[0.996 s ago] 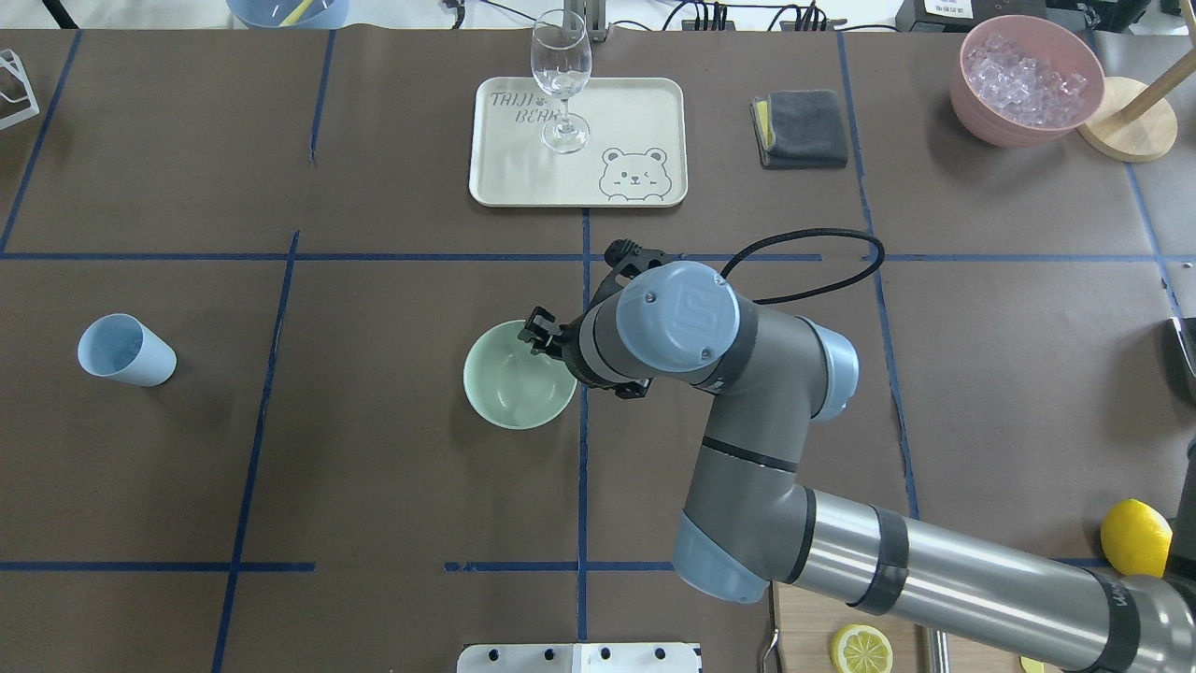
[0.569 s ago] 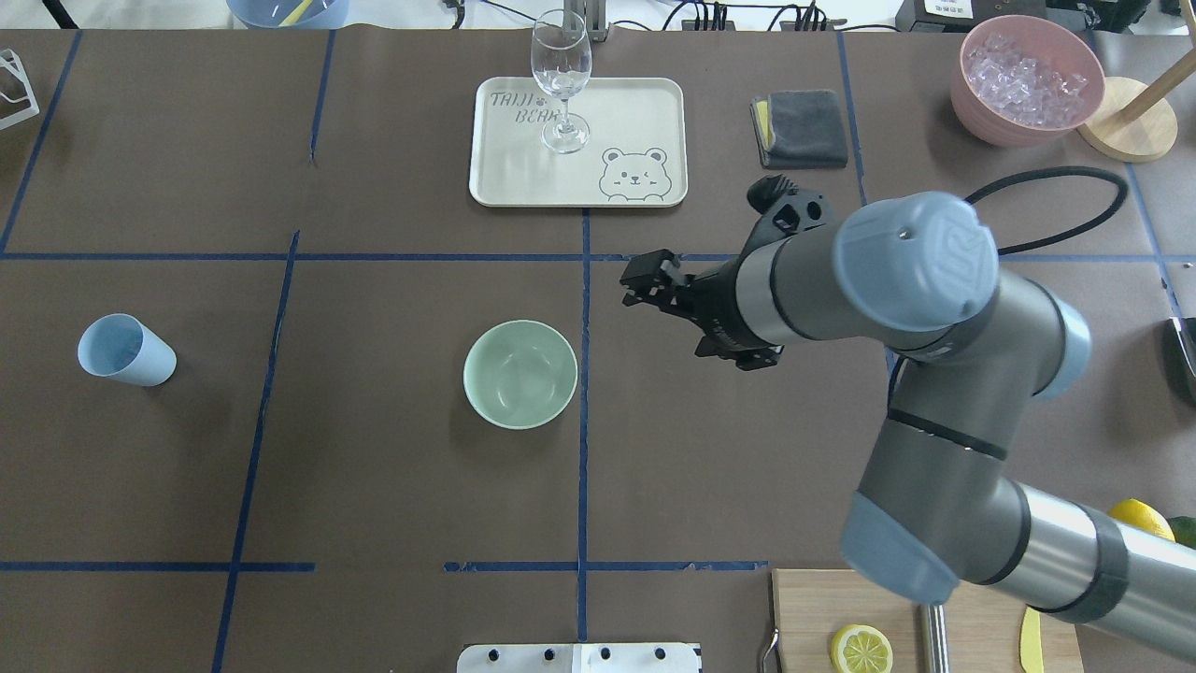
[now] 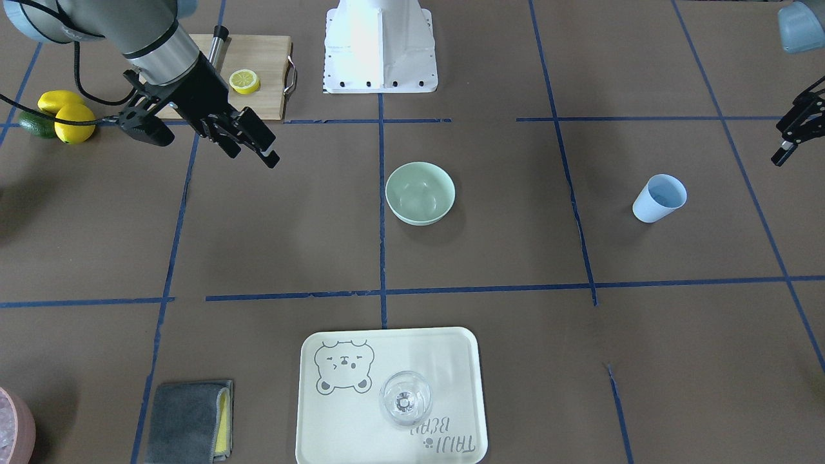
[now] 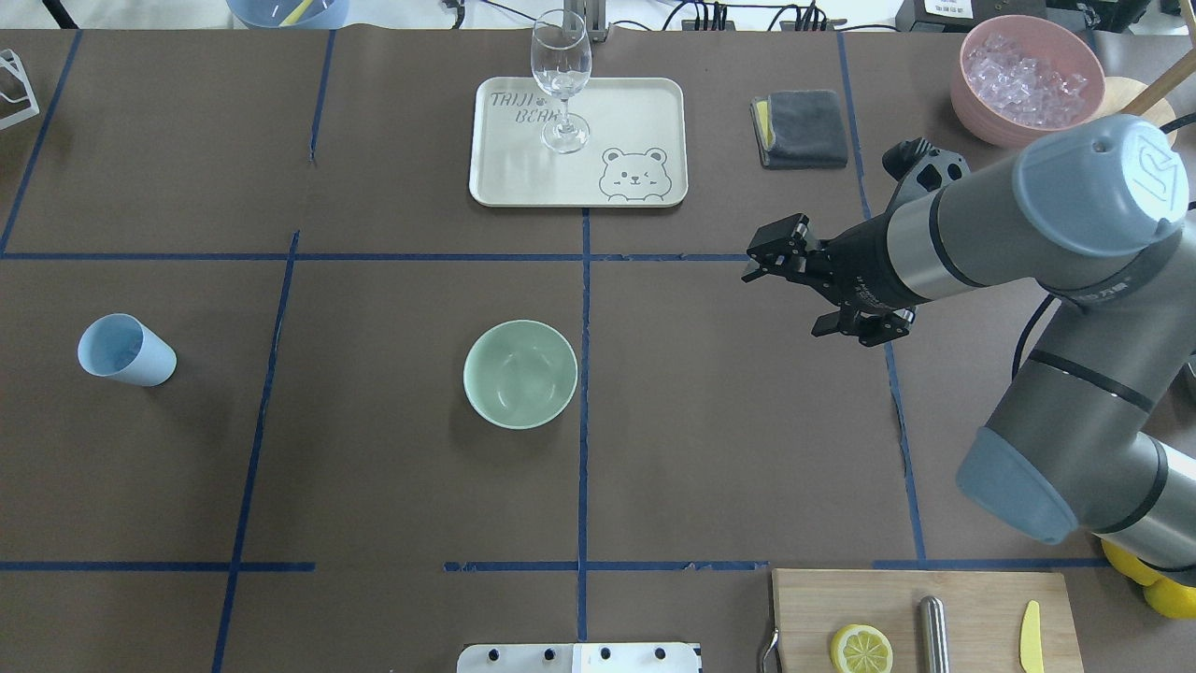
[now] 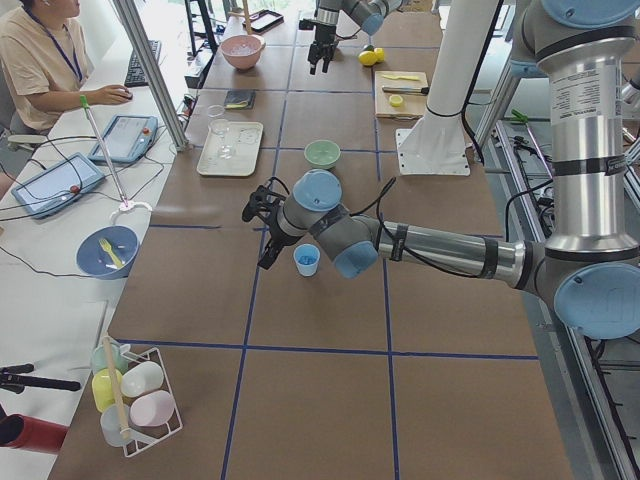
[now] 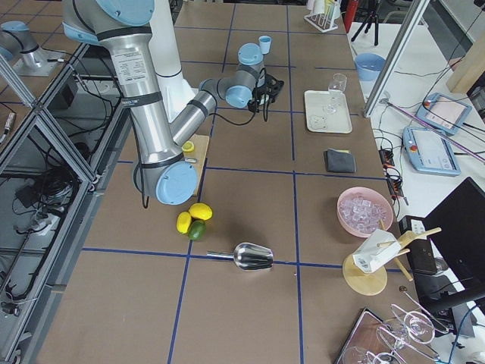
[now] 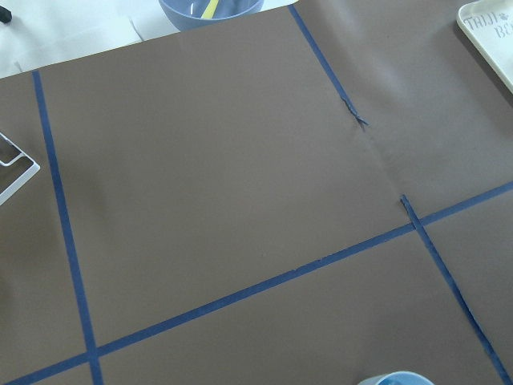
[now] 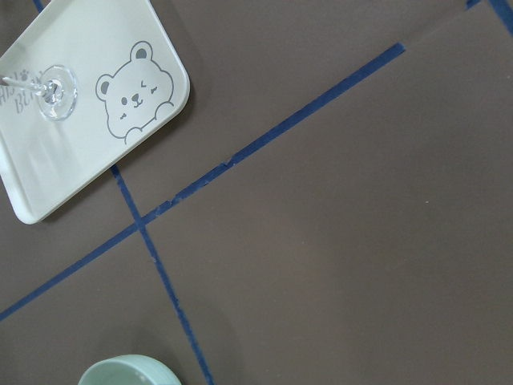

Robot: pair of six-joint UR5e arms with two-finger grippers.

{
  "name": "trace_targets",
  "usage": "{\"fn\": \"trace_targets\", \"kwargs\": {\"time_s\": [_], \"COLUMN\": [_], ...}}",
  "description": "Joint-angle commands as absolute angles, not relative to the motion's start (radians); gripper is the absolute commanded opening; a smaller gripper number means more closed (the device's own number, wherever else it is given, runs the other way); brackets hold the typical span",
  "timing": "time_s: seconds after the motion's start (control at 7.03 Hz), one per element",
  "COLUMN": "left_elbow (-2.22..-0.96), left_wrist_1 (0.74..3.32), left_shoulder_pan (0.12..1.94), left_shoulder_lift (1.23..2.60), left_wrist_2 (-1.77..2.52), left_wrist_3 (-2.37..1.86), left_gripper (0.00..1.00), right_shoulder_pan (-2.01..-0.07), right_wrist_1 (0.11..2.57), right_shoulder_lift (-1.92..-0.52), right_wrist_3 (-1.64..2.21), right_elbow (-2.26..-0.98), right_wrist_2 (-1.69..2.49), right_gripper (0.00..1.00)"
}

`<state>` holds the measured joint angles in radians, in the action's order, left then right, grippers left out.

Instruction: Pour ice into bowl

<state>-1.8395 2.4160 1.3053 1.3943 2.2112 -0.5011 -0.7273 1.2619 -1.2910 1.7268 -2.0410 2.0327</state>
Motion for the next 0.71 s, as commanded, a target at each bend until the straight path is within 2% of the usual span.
{"fn": "trace_targets", "kwargs": {"time_s": [0.0, 0.57], "left_elbow": [-1.851, -1.848], "left_wrist_1": [2.612, 2.954], "left_shoulder_pan": [1.185, 1.008], "left_shoulder_lift": [1.297, 1.065], "left_wrist_2": [2.013, 1.700], "left_wrist_3": [-0.688, -0.830], "left_gripper": [1.00, 1.00], "right_shoulder_pan": [-0.749, -0.767], "right_wrist_1": [1.261, 1.232], "right_shoulder_lift": [-1.331, -1.365], "right_wrist_3": [1.683, 1.651], "right_elbow": [-2.042, -2.043], "right_wrist_2": [2.043, 2.060], "right_gripper": [1.00, 1.00]}}
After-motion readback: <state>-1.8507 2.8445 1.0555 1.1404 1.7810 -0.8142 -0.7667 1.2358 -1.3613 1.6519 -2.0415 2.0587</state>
